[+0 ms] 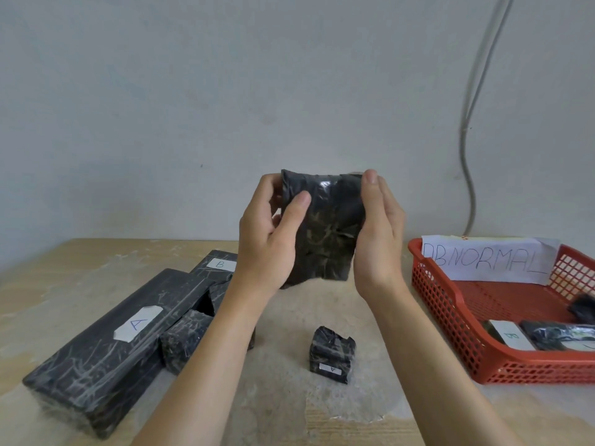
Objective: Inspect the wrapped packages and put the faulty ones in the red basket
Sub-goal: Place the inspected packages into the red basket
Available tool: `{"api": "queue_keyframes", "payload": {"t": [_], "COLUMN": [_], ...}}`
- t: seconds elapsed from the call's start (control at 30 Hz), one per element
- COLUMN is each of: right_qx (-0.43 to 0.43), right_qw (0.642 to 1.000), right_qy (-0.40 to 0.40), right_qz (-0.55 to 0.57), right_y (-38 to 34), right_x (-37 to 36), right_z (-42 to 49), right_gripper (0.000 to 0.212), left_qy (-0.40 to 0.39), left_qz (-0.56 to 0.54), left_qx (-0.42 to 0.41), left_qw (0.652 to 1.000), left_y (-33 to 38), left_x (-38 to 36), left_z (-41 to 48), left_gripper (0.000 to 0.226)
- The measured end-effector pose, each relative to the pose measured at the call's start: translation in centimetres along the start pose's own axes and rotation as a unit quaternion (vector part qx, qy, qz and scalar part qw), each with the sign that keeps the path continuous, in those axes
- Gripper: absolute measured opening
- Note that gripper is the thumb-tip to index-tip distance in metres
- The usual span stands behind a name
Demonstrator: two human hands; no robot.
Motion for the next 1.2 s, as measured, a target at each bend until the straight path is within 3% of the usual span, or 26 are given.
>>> {"api": "queue_keyframes", "payload": {"t": [0.13, 0.37, 0.5, 0.73, 0.83, 1.0, 1.2], "right_qx": [0.027, -0.023, -0.008, -0.058, -0.047, -0.073, -0.044], "right_qw": [0.997, 0.996, 0.999, 0.998, 0.999, 0.996, 0.997], "right_qy": [-0.031, -0.081, -0.033, -0.026, -0.02, -0.049, -0.039], "right_qz": [-0.065, -0.031, -0.034, -0.001, -0.018, -0.009, -0.054], "right_y": [-0.4, -0.3, -0.9, -0.2, 0.0, 0.5, -0.1], "right_x": [-0.1, -1.0, -0.3, -0.2, -0.2, -0.7, -0.5], "right_z": [0.1, -0.4, -0.2, 0.0, 0.1, -0.3, -0.3], "right_gripper": [0.033, 0.017, 0.008, 0.029, 0.039, 0.016, 0.014], "left_qy": [0.01, 0.058, 0.04, 0.072, 0.061, 0.077, 0.04], "left_qz": [-0.058, 0.025, -0.055, -0.023, -0.034, -0.007, -0.057], "left_qx": [0.021, 0.003, 0.066, 0.056, 0.065, 0.064, 0.103], "left_qw": [0.998, 0.998, 0.995, 0.996, 0.995, 0.995, 0.992], "left_y": [0.2, 0.6, -0.4, -0.1, -0.1, 0.0, -0.7], "left_x": [-0.4, 0.4, 0.2, 0.6, 0.3, 0.8, 0.4], "left_z": [-0.1, 0.1, -0.1, -0.3, -0.3, -0.2, -0.1], "left_gripper": [0.017, 0.017, 0.015, 0.023, 0.038, 0.043, 0.027]}}
Point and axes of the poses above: each hand's wrist, its own z-axis towards the middle knuckle, its own x-axis out of the back of the hand, y = z × x, the point moved 8 cm from there along z, towards the middle knuckle, and after that the axes turned 8 degrees about -y, right-handed, at the moved point
